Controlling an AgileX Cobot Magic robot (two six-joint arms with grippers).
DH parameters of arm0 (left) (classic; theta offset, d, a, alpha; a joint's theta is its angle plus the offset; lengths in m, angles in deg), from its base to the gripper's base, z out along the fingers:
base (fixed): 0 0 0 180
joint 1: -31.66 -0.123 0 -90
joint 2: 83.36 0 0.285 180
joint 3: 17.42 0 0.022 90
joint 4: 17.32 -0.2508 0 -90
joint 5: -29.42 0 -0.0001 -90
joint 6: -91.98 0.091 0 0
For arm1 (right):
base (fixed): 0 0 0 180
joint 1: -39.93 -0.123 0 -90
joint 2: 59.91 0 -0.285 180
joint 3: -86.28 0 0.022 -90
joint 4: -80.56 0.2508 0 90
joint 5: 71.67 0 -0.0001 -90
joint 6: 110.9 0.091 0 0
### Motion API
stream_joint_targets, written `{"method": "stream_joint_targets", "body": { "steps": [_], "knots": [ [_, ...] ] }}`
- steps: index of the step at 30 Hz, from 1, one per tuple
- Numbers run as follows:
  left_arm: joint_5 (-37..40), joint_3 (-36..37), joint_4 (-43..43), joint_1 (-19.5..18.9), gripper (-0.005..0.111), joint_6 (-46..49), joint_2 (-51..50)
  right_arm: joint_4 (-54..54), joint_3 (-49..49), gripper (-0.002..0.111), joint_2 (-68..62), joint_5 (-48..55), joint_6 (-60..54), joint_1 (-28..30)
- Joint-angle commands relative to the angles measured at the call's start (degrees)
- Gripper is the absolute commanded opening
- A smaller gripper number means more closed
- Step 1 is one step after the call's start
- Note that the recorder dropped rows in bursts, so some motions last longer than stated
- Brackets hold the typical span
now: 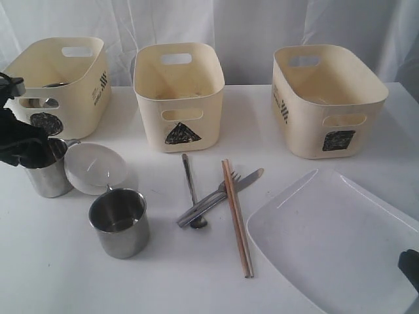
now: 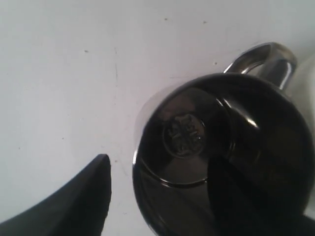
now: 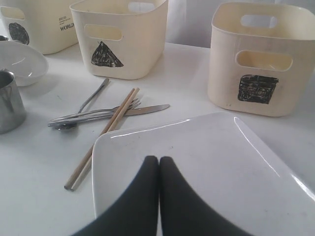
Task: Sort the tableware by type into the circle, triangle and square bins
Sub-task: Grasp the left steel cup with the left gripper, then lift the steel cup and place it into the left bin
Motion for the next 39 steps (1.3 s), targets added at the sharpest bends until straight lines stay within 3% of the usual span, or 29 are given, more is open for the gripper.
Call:
{"method": "stream_joint_targets", "body": {
  "steps": [1,9,19,22,26,29,39],
  "knots": [
    [-0.73,0.24,0.73,0.21,0.058,0.24,-2.00,0.14,0.21,0.000,0.19,-0.55,-0.04,-0.13],
    [1.03,-2.84,-2.61,0.21,0.000,0.60,3.15,0.14,0.21,0.000,0.19,-0.55,-0.04,-0.13],
    [5.32,-9.41,-3.20,0.07,0.000,0.61,13.40,0.14,0.21,0.000,0.19,-0.55,-0.04,-0.13],
    [-0.11,-12.03,-3.20,0.07,0.000,0.61,13.80,0.14,0.21,0.000,0.19,-0.55,-0.04,-0.13],
    [-14.76,-14.08,-2.82,0.17,0.000,1.08,11.59,0.14,0.21,0.000,0.19,-0.55,-0.04,-0.13],
    [-20.78,-16.53,-2.93,0.17,0.000,4.09,8.02,0.14,0.21,0.000,0.19,-0.55,-0.04,-0.13],
    [-27.05,-24.21,-2.93,0.17,0.000,6.66,-7.71,0.14,0.21,0.000,0.19,-0.55,-0.04,-0.13]
  ]
}}
